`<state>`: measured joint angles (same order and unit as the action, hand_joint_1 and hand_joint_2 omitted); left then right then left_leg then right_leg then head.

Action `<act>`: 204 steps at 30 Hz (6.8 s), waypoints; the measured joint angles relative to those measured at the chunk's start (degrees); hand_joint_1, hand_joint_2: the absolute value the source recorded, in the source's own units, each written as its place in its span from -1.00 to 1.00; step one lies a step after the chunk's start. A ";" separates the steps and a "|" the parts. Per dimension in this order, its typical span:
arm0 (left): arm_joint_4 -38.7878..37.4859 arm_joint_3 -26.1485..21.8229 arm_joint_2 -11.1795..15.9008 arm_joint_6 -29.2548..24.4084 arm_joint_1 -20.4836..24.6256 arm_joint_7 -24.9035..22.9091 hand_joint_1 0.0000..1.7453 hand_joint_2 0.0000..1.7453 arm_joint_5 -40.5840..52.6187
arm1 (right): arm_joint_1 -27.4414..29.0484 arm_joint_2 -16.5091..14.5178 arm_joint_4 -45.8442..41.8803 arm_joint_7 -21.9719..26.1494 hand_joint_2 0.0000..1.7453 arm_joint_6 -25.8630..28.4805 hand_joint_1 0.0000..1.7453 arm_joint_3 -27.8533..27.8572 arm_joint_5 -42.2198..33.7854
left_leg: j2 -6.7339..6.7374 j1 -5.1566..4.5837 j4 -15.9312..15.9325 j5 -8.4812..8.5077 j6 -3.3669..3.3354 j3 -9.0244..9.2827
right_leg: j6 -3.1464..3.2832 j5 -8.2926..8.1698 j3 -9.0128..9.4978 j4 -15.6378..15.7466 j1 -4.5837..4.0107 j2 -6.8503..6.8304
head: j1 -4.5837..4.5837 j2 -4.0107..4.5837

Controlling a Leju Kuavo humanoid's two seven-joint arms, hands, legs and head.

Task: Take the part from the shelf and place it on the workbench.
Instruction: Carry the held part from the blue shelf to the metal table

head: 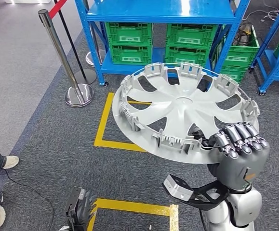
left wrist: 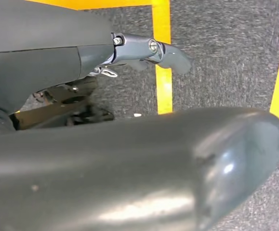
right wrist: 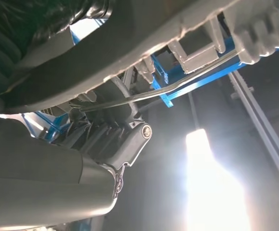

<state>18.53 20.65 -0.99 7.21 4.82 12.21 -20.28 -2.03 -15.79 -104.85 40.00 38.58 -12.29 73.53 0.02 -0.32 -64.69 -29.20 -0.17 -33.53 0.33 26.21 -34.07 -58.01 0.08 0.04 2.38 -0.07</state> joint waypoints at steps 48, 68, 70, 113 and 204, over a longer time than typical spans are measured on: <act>-0.65 0.00 -0.34 -0.40 0.04 -1.09 -1.00 -1.00 -0.94 | -0.11 -0.01 5.51 0.00 1.00 0.00 1.00 0.47 -1.31 | -0.10 -0.76 8.13 2.12 -0.90 2.35 | -1.59 -2.82 -1.76 1.06 0.18 -0.14 | -0.24 0.00; -0.67 0.00 -0.32 -0.58 0.04 -1.07 -1.00 -1.00 -1.23 | 0.12 -0.07 8.90 0.00 1.00 0.00 1.00 0.49 -3.56 | -0.10 -0.76 8.13 2.12 -0.90 2.30 | -1.59 -2.82 -1.81 1.06 0.18 -0.14 | -0.24 0.00; -0.68 0.00 -0.32 -0.57 0.04 -1.07 -1.00 -1.00 -1.27 | 0.13 -0.08 9.04 0.00 1.00 0.00 1.00 0.49 -3.50 | -0.10 -0.76 8.13 2.12 -0.90 2.30 | -1.59 -2.82 -1.81 1.06 0.18 -0.14 | -0.24 0.00; -0.83 0.00 -0.45 -0.46 0.05 -0.96 -1.00 -1.00 -0.86 | 0.16 -0.22 10.75 -0.01 1.00 0.00 1.00 0.01 -16.27 | 4.78 -0.02 4.70 0.07 0.42 1.04 | -0.79 0.10 -1.00 -1.19 0.60 -1.79 | -0.38 0.00; -1.45 -0.63 -1.60 -0.41 2.20 -2.92 -1.00 -1.00 2.32 | -0.09 -0.28 1.45 -0.04 1.00 0.00 1.00 6.15 -15.97 | 6.24 0.45 6.56 0.56 0.88 1.93 | -1.45 0.17 -1.47 -1.10 0.37 -2.04 | -0.70 0.01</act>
<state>17.08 20.02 -2.59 6.80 7.02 9.29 -17.97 -2.13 -16.08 -103.40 39.96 38.58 -6.15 57.56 6.26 0.13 -58.13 -28.65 0.71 -31.60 -1.12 26.38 -35.54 -59.12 0.45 -2.00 1.68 -0.05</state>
